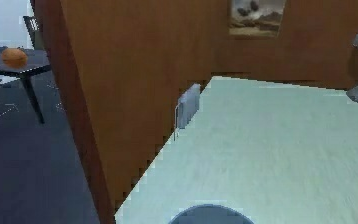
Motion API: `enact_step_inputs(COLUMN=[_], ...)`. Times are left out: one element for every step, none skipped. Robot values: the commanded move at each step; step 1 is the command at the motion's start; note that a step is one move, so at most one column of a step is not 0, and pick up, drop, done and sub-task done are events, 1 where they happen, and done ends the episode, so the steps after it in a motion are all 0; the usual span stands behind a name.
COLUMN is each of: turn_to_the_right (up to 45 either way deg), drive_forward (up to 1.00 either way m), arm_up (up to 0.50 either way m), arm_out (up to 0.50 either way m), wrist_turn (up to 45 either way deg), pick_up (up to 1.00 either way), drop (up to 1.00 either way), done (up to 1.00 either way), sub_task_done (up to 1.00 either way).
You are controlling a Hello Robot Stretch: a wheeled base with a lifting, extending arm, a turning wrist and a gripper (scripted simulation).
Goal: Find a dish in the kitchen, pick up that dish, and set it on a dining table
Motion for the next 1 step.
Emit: enact_step_inputs(turn_to_the_right=[-45.0], drive_forward=[0.0], arm_up=[0.0], arm_out=[0.0], wrist_turn=[0.0], pick_up=[0.0], drop=[0.0], done=[0.0], sub_task_done=[0.0])
